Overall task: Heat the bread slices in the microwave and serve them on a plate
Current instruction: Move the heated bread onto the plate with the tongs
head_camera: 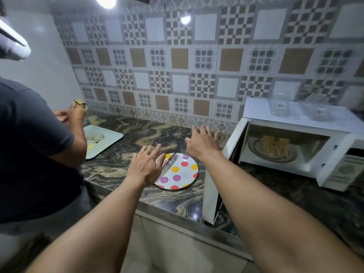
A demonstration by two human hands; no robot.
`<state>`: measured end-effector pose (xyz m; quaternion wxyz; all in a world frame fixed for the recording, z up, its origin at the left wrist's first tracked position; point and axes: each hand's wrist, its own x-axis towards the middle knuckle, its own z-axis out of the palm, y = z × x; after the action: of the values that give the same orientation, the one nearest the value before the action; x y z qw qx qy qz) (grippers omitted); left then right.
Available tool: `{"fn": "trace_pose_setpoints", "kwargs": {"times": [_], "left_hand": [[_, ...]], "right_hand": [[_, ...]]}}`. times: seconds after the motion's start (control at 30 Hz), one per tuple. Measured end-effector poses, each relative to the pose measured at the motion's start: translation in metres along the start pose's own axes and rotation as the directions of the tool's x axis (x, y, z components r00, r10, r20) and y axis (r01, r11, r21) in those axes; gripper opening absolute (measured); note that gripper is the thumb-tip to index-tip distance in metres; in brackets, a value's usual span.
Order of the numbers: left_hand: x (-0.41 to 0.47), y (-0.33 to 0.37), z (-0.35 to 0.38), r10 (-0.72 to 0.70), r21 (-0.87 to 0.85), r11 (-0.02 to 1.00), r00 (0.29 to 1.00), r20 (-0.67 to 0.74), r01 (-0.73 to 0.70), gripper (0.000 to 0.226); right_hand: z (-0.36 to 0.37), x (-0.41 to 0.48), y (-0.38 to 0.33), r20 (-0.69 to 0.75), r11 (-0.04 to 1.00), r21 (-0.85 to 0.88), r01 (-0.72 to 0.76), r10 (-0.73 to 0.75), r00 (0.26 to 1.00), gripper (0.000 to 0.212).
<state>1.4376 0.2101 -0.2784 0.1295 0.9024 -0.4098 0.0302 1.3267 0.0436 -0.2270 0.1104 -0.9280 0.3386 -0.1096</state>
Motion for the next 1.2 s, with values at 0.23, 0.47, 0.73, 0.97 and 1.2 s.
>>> {"fn": "trace_pose_setpoints", "kwargs": {"times": [0.23, 0.47, 0.73, 0.97, 1.2], "left_hand": [[0.049, -0.042, 0.016, -0.005, -0.002, 1.000, 1.000, 0.025, 0.005, 0.061], [0.106, -0.088, 0.075, 0.014, -0.092, 0.996, 0.996, 0.092, -0.006, 0.078], [0.157, -0.123, 0.124, 0.099, -0.237, 0.970, 0.982, 0.160, -0.060, 0.052], [0.177, -0.151, 0.176, 0.172, -0.274, 0.957, 0.951, 0.258, -0.099, 0.055], [0.200, -0.161, 0.194, 0.108, -0.080, 0.993, 0.952, 0.286, -0.088, 0.059]], "right_hand": [[0.032, 0.042, -0.024, 0.001, 0.999, 0.039, -0.023, 0.023, 1.000, 0.065], [0.084, 0.065, -0.033, 0.037, 0.985, 0.065, -0.157, 0.155, 0.987, 0.065], [0.145, 0.080, -0.031, 0.040, 0.929, 0.103, -0.355, 0.353, 0.935, 0.066], [0.214, 0.079, -0.001, 0.114, 0.850, 0.076, -0.521, 0.511, 0.852, 0.068], [0.247, 0.079, 0.021, 0.161, 0.813, 0.008, -0.582, 0.573, 0.803, 0.072]]}}
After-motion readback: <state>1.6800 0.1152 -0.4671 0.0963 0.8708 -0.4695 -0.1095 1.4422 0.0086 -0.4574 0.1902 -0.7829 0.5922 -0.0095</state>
